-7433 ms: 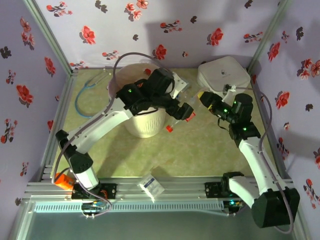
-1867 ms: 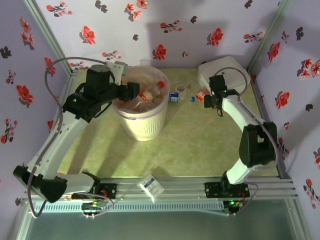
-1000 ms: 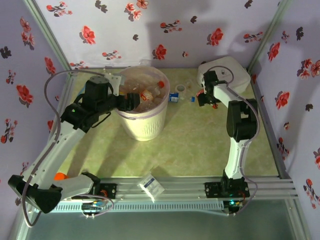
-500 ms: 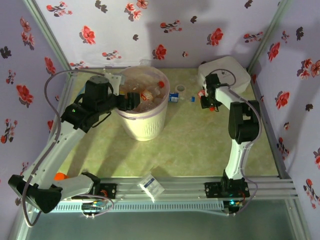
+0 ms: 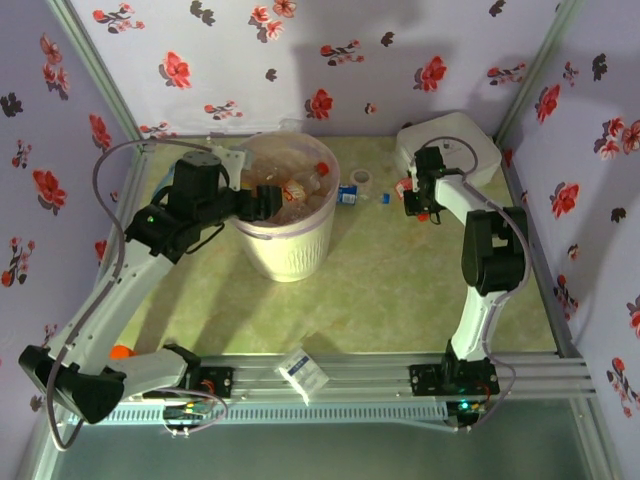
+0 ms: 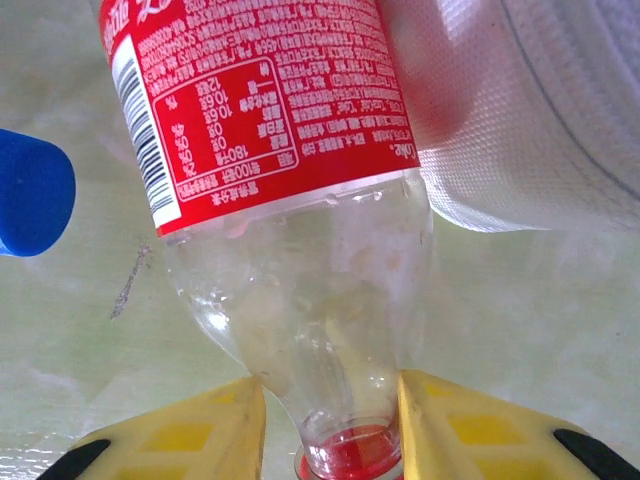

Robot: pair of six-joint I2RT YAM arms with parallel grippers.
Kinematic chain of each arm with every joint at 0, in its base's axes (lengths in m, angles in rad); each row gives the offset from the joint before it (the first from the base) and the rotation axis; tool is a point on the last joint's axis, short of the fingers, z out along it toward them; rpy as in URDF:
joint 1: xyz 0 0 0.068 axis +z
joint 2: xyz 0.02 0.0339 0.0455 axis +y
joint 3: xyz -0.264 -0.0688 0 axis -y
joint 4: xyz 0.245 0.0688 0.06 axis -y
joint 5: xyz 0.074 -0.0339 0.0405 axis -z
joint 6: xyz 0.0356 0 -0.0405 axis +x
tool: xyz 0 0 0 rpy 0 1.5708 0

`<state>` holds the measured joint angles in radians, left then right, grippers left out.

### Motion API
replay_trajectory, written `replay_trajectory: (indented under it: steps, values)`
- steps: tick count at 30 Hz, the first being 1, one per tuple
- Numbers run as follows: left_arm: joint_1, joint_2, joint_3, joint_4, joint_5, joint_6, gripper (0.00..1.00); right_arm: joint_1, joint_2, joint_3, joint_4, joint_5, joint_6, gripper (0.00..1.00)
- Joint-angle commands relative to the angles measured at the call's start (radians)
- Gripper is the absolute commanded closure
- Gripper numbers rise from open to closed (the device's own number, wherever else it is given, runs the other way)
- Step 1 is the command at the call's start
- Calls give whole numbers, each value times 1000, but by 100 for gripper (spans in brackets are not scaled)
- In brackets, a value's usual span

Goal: Put the plastic bottles in the bin

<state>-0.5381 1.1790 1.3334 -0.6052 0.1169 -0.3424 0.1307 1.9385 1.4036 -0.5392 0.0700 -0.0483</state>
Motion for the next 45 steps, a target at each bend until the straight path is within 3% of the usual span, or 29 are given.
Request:
replay_trajectory:
  steps: [1, 6, 11, 18, 24, 33, 40, 45]
  values:
    - [-7, 1, 33, 10, 15, -12, 17, -15, -41, -19, 25, 4, 30, 61]
    - [-6, -1, 26, 10, 15, -12, 17, -16, -10, -6, 7, 42, 2, 28]
    - [-7, -9, 29, 7, 15, -12, 17, -17, 67, 46, -33, 86, -8, 24]
    - [-6, -12, 33, 1, 13, -14, 17, -16, 109, 62, 13, -31, 13, 29]
    - [-6, -20, 47, -5, 15, -16, 17, -17, 109, 66, -5, -8, 9, 46]
    - [-13, -31, 67, 28, 62, -57, 17, -17, -26, -30, -3, -29, 21, 66]
    - [-14, -37, 84, 53, 71, -78, 17, -17, -180, -138, 36, -54, 67, 68]
    - [-16, -17, 90, 76, 83, -96, 16, -7, -324, -215, 41, -159, 114, 68]
